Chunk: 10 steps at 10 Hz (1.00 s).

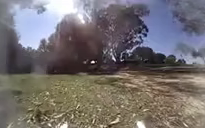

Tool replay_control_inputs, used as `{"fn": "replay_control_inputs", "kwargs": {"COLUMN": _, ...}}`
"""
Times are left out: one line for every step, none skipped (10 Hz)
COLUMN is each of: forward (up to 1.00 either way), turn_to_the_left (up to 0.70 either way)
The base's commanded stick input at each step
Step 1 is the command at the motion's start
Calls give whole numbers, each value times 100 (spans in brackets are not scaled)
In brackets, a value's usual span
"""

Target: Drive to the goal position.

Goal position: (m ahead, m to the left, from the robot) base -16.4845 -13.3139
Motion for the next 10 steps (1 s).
{"fn": "replay_control_inputs", "kwargs": {"forward": 100, "turn_to_the_left": -27}}
{"fn": "replay_control_inputs", "kwargs": {"forward": 100, "turn_to_the_left": -27}}
{"fn": "replay_control_inputs", "kwargs": {"forward": 100, "turn_to_the_left": -27}}
{"fn": "replay_control_inputs", "kwargs": {"forward": 100, "turn_to_the_left": -27}}
{"fn": "replay_control_inputs", "kwargs": {"forward": 100, "turn_to_the_left": -27}}
{"fn": "replay_control_inputs", "kwargs": {"forward": 100, "turn_to_the_left": -27}}
{"fn": "replay_control_inputs", "kwargs": {"forward": 100, "turn_to_the_left": -27}}
{"fn": "replay_control_inputs", "kwargs": {"forward": 100, "turn_to_the_left": -27}}
{"fn": "replay_control_inputs", "kwargs": {"forward": 100, "turn_to_the_left": -27}}
{"fn": "replay_control_inputs", "kwargs": {"forward": 100, "turn_to_the_left": -27}}
